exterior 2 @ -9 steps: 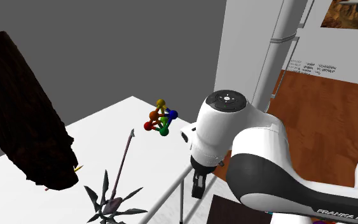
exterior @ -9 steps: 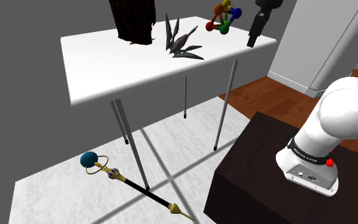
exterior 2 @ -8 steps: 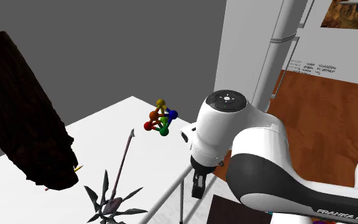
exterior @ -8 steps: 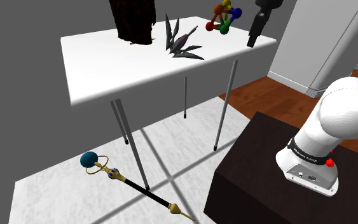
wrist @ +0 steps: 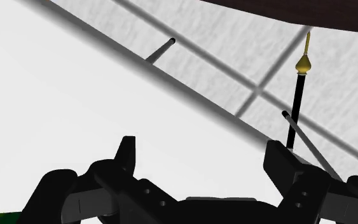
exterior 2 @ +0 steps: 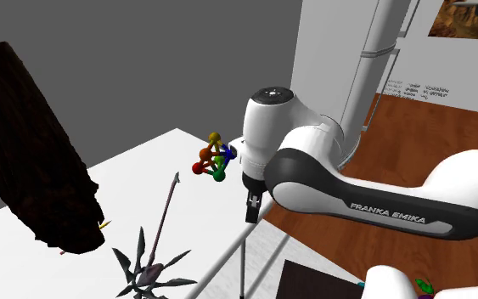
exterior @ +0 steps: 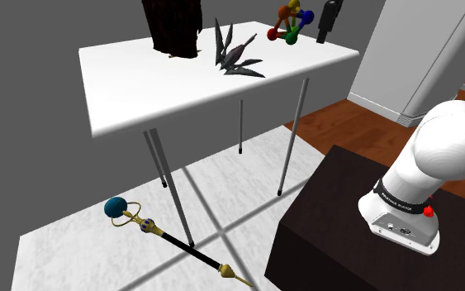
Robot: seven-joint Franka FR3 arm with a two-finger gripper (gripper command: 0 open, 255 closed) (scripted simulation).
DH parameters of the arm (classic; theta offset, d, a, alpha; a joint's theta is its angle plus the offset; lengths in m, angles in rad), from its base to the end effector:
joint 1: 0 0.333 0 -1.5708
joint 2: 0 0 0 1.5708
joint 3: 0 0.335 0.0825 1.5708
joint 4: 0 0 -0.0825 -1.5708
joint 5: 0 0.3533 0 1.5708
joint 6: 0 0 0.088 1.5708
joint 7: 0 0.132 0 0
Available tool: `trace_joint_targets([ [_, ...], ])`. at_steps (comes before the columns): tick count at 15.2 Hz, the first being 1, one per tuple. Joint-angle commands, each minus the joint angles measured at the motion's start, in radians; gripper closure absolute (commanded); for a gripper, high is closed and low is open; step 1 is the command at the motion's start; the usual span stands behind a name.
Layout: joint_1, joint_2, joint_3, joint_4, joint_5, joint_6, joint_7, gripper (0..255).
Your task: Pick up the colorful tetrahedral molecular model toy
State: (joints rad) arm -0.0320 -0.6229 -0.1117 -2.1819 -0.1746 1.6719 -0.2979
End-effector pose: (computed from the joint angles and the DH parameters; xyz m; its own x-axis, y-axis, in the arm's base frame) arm 0.3197 -0.0796 0.6175 0.9805 0.1830 0.0722 0.1720 -0.9756 0.1365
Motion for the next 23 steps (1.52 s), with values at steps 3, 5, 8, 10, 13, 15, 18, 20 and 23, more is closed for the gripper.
trace_joint_targets([
  [3, -0.010, 0.130, -0.074, 0.138, -0.016, -0.014, -0.104, 0],
  [5, -0.013, 0.201, -0.107, 0.214, -0.015, -0.023, -0.154, 0],
  [8, -0.018, 0.314, -0.155, 0.340, -0.004, -0.043, -0.230, 0],
  [10, -0.023, 0.394, -0.187, 0.433, 0.011, -0.061, -0.283, 0],
  [13, -0.038, 0.526, -0.232, 0.590, 0.045, -0.098, -0.366, 0],
  [15, -0.056, 0.622, -0.259, 0.710, 0.077, -0.131, -0.423, 0],
  [18, -0.102, 0.787, -0.294, 0.926, 0.139, -0.202, -0.509, 0],
  [20, -0.109, 0.797, -0.293, 0.927, 0.143, -0.194, -0.515, 0],
  [23, -0.101, 0.774, -0.290, 0.855, 0.133, -0.144, -0.506, 0],
])
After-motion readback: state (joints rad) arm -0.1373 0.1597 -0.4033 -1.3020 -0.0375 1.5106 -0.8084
